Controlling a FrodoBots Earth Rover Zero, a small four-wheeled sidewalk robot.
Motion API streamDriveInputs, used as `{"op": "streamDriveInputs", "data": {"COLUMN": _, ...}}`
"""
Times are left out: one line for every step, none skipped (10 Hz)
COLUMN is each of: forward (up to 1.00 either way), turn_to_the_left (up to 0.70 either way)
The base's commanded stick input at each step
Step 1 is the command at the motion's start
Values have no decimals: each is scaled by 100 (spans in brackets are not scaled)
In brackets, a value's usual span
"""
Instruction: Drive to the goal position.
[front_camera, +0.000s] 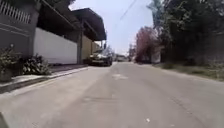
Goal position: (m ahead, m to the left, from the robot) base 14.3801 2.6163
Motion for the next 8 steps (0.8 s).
{"op": "streamDriveInputs", "data": {"forward": 100, "turn_to_the_left": 0}}
{"op": "streamDriveInputs", "data": {"forward": 100, "turn_to_the_left": 0}}
{"op": "streamDriveInputs", "data": {"forward": 100, "turn_to_the_left": 0}}
{"op": "streamDriveInputs", "data": {"forward": 100, "turn_to_the_left": -5}}
{"op": "streamDriveInputs", "data": {"forward": 100, "turn_to_the_left": -20}}
{"op": "streamDriveInputs", "data": {"forward": 100, "turn_to_the_left": -33}}
{"op": "streamDriveInputs", "data": {"forward": 100, "turn_to_the_left": -30}}
{"op": "streamDriveInputs", "data": {"forward": 100, "turn_to_the_left": -6}}
